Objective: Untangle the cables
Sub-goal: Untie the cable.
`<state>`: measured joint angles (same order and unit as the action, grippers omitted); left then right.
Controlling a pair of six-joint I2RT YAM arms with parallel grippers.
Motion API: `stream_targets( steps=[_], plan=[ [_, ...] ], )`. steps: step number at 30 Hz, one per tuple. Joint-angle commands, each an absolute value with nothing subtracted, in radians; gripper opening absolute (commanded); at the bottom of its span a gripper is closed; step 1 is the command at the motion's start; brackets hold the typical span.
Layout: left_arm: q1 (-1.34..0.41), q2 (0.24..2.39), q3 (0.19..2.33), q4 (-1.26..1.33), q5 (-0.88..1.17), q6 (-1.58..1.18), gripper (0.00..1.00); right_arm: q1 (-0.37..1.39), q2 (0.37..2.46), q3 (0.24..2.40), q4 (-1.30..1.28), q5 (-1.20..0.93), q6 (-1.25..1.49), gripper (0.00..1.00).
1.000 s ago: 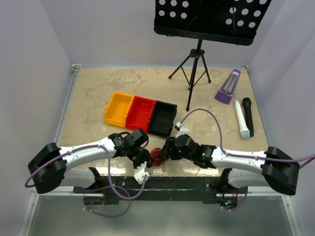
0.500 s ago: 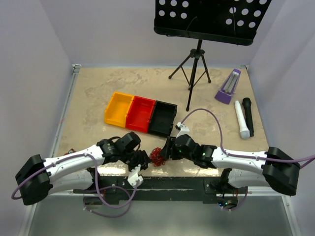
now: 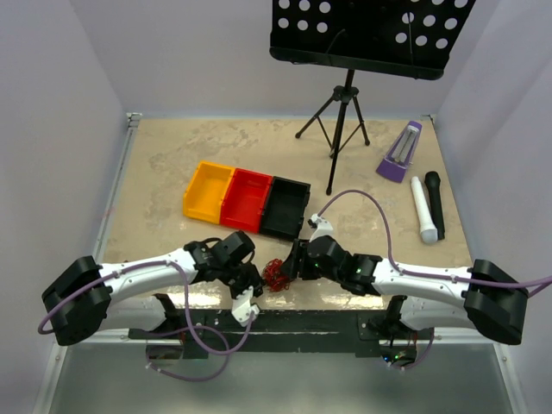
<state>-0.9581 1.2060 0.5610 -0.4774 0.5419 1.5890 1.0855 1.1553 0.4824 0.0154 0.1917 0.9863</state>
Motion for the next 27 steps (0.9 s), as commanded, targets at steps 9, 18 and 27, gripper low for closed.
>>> stream_targets(
  steps=[9, 18, 27],
  plan=[
    [-0.963, 1.180, 0.578, -0.460, 0.560, 1.588, 0.17, 1.083, 1.134, 0.515, 0.020, 0.213, 0.980, 0.55],
    [-0.963, 1.184, 0.569, -0.443, 0.548, 1.609, 0.00, 1.083, 1.124, 0.520, 0.012, 0.219, 0.982, 0.55],
    [-0.965, 1.137, 0.718, -0.509, 0.555, 1.471, 0.00, 1.085, 1.106, 0.580, -0.035, 0.245, 0.925, 0.58]
  ],
)
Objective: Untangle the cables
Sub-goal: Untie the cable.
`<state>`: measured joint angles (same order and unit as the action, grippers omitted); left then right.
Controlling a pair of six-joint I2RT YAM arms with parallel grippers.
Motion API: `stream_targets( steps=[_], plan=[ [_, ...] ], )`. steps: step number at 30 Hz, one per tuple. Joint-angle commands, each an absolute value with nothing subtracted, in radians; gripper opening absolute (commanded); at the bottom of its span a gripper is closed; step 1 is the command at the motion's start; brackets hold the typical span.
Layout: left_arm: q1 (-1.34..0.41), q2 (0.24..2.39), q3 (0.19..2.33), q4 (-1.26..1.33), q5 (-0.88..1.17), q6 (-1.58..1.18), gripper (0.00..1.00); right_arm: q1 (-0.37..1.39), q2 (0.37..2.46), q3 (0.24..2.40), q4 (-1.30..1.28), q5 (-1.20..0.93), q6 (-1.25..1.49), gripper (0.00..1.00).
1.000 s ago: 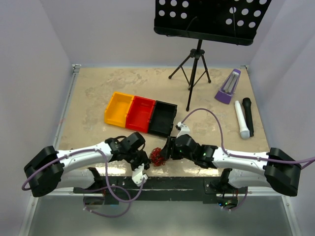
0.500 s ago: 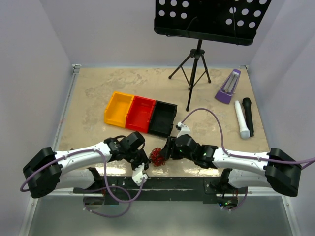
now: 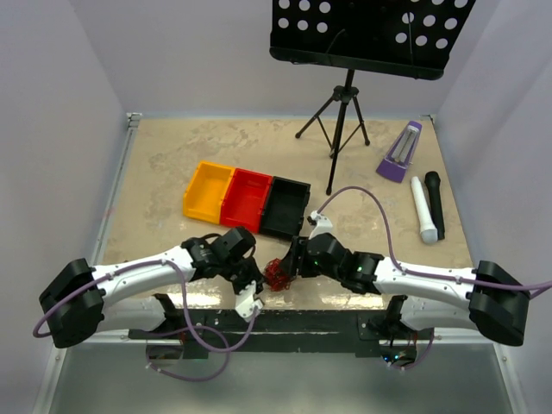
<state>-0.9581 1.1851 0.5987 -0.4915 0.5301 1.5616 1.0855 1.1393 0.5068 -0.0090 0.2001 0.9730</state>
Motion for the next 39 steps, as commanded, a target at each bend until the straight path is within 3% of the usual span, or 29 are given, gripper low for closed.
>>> stream_targets(
  steps=[1, 13, 23, 28, 39],
  plan=[
    [-0.963, 1.121, 0.744, -0.523, 0.560, 1.442, 0.00, 1.085, 1.098, 0.590, -0.040, 0.250, 0.913, 0.60],
    [-0.962, 0.950, 0.877, -0.532, 0.460, 1.094, 0.00, 1.085, 1.033, 0.623, -0.051, 0.313, 0.841, 0.77],
    [-0.954, 0.845, 0.910, -0.405, 0.312, 0.819, 0.00, 1.085, 0.732, 0.503, -0.143, 0.436, 0.931, 0.73],
    [-0.953, 0.856, 0.975, -0.367, 0.247, 0.749, 0.00, 1.089, 0.660, 0.483, -0.042, 0.348, 0.813, 0.74],
    [-0.945, 0.893, 1.086, -0.405, 0.242, 0.689, 0.00, 1.112, 0.784, 0.578, 0.098, 0.301, 0.517, 0.77]
  ],
)
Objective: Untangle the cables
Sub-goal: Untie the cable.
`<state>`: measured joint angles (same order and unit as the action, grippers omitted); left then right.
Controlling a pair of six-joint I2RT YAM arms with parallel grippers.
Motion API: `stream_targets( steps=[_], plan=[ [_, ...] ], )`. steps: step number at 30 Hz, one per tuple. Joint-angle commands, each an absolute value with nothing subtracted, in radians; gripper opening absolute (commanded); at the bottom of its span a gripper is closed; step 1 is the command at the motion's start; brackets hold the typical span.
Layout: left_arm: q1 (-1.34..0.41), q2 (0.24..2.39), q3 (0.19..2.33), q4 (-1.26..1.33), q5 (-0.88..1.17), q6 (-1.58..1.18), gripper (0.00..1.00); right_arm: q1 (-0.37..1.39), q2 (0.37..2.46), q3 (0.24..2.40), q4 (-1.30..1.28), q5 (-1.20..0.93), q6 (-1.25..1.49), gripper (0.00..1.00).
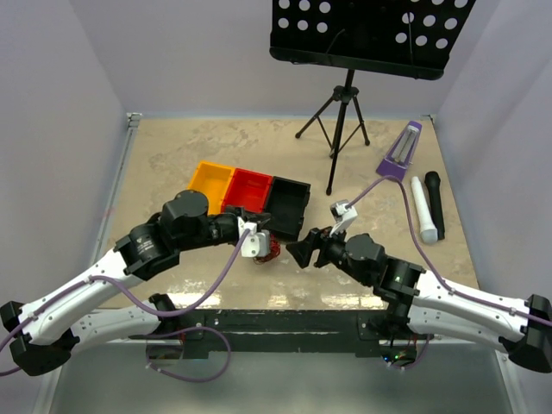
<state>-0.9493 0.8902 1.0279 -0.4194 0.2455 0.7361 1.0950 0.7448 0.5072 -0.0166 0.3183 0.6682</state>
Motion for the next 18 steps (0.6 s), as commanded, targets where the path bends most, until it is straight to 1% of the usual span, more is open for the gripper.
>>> stream_targets(
  steps=[1, 6, 10, 13, 18],
  plan=[
    [-0.946, 0.891, 1.089, -0.410, 0.248, 0.689, 0.00, 1.118, 0.811, 0.593, 0.126, 0.307, 0.496, 0.77],
    [-0.945, 0.891, 1.100, -0.422, 0.252, 0.686, 0.00, 1.166, 0.900, 0.658, 0.216, 0.331, 0.408, 0.77],
    [-0.945, 0.900, 1.132, -0.434, 0.253, 0.677, 0.00, 1.203, 0.974, 0.695, 0.247, 0.357, 0.380, 0.74],
    [-0.945, 0.917, 1.178, -0.466, 0.270, 0.672, 0.00, 1.223, 1.009, 0.707, 0.267, 0.382, 0.385, 0.68],
    [-0.945, 0.928, 1.259, -0.515, 0.316, 0.658, 0.00, 1.226, 1.029, 0.696, 0.316, 0.440, 0.411, 0.54]
  ],
)
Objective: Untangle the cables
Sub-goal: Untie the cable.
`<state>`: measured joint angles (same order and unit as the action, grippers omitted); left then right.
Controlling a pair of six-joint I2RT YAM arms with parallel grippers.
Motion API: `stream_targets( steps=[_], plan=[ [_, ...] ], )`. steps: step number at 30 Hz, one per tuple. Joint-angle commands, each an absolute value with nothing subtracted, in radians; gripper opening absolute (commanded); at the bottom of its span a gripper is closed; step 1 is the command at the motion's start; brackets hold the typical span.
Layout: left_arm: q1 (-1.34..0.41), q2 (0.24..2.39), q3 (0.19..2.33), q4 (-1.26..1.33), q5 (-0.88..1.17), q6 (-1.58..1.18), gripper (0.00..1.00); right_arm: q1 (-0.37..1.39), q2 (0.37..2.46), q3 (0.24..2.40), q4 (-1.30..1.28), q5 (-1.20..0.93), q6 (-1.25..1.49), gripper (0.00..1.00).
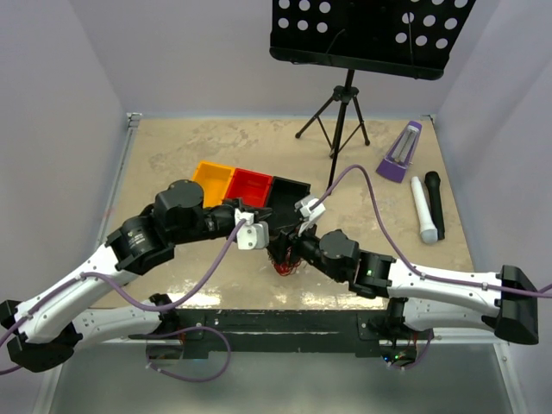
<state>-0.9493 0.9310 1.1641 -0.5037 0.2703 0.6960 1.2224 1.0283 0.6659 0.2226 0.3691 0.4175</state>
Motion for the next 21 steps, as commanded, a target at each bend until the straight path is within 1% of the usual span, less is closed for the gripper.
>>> stream_targets(
  steps=[1, 5, 7, 15, 21],
  plan=[
    [-0.945, 0.928, 1.275, -0.521, 0.319, 0.654, 0.00, 1.226, 1.034, 0.695, 0.327, 0.437, 0.419, 0.50],
    [-0.942, 0.940, 1.331, -0.548, 0.324, 0.663, 0.00, 1.226, 1.075, 0.684, 0.385, 0.385, 0.460, 0.39],
    [-0.942, 0.951, 1.367, -0.552, 0.318, 0.669, 0.00, 1.226, 1.107, 0.681, 0.413, 0.350, 0.474, 0.36],
    [-0.942, 1.025, 1.567, -0.500, 0.267, 0.696, 0.00, 1.249, 1.189, 0.615, 0.471, 0.319, 0.548, 0.36],
    [-0.940, 1.057, 1.695, -0.376, 0.186, 0.703, 0.00, 1.262, 1.223, 0.528, 0.503, 0.331, 0.613, 0.40]
  ],
)
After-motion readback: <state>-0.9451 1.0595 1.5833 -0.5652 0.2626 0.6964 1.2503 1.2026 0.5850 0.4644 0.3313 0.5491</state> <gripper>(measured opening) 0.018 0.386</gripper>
